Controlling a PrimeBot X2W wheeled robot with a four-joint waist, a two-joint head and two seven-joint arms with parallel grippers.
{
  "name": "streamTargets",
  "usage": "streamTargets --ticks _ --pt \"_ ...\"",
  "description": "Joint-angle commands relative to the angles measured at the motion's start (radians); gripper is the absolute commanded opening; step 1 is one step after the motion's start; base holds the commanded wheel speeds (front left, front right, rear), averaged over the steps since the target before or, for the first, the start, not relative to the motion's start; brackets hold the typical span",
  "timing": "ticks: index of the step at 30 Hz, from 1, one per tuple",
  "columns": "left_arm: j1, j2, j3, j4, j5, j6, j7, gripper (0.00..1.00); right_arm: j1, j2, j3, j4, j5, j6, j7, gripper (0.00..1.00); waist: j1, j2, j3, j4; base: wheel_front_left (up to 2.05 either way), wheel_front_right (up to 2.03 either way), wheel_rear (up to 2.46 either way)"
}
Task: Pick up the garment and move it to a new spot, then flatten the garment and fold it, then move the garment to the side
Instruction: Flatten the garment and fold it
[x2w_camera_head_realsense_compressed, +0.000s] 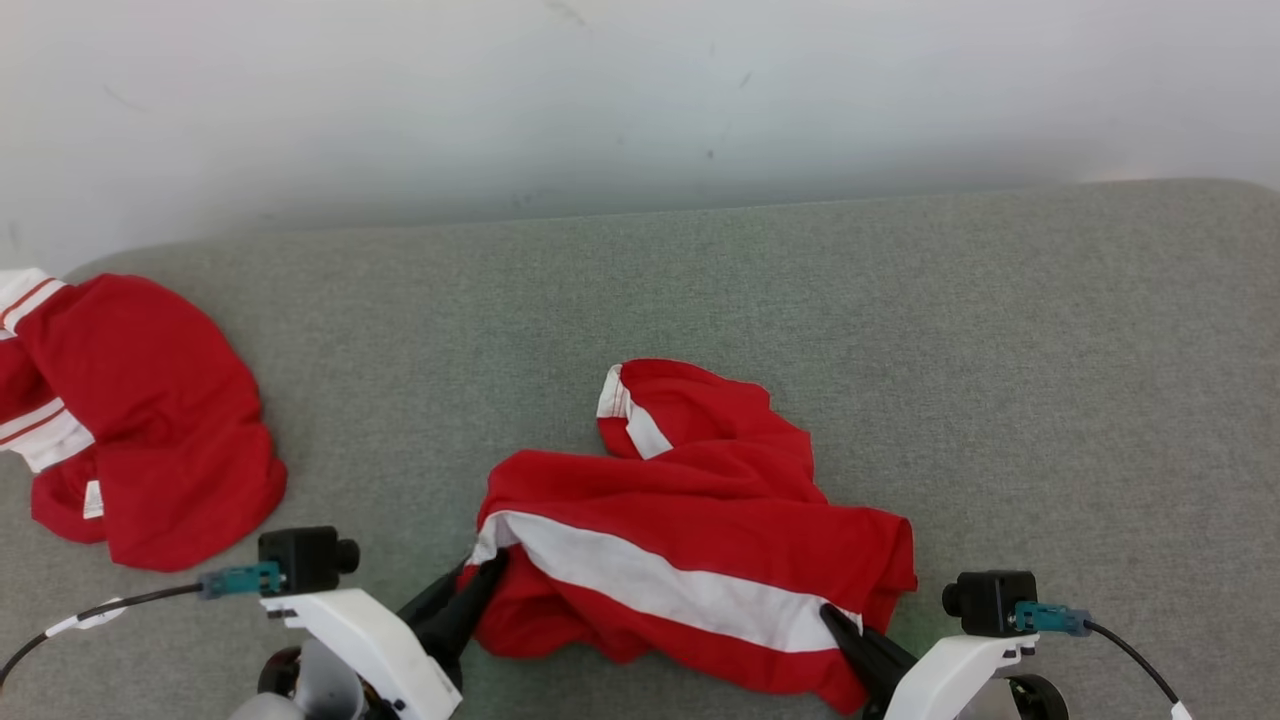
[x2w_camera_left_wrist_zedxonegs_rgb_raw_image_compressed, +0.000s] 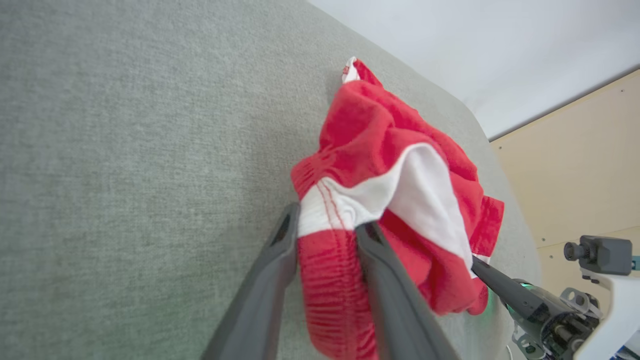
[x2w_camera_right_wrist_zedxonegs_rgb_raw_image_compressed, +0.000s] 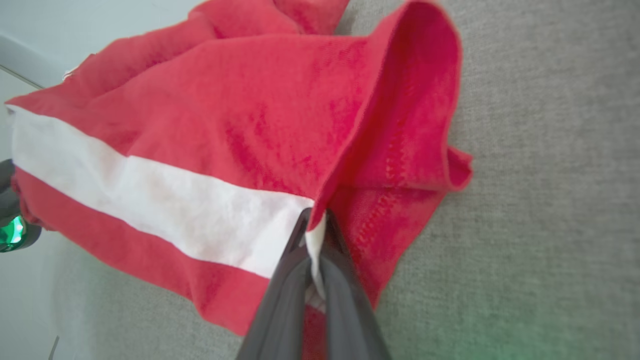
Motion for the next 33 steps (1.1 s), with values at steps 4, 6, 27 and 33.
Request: streamTargets --ticks 4,6,27,33 --pt "-0.018 0.022 -0.033 -0.007 -0.027 -0.003 -0.036 0.00 -0.010 -0.018 0.017 0.010 0.024 -0.002 -0.012 0.00 0.0000 0.0000 -0.013 0.004 0.00 0.00 0.00" --pt "-0.017 0.028 -0.042 -0.008 -0.037 -0.003 -0.050 0.00 -0.006 -0.022 0.019 0.001 0.038 -0.002 -0.021 0.00 0.0000 0.0000 -0.022 0.005 0.00 0.00 0.00" --pt "-0.141 0.122 -0.079 -0.065 0.011 0.000 -0.049 0.00 -0.025 -0.210 -0.035 -0.351 0.334 -0.002 0.074 0.00 0.0000 0.0000 -0.042 -0.013 0.00 0.00 0.00" --pt "-0.324 0.129 -0.087 -0.030 -0.004 -0.001 0.058 0.00 -0.197 -0.227 -0.060 -0.335 0.359 -0.002 0.113 0.00 0.0000 0.0000 0.032 -0.017 0.00 0.00 0.00"
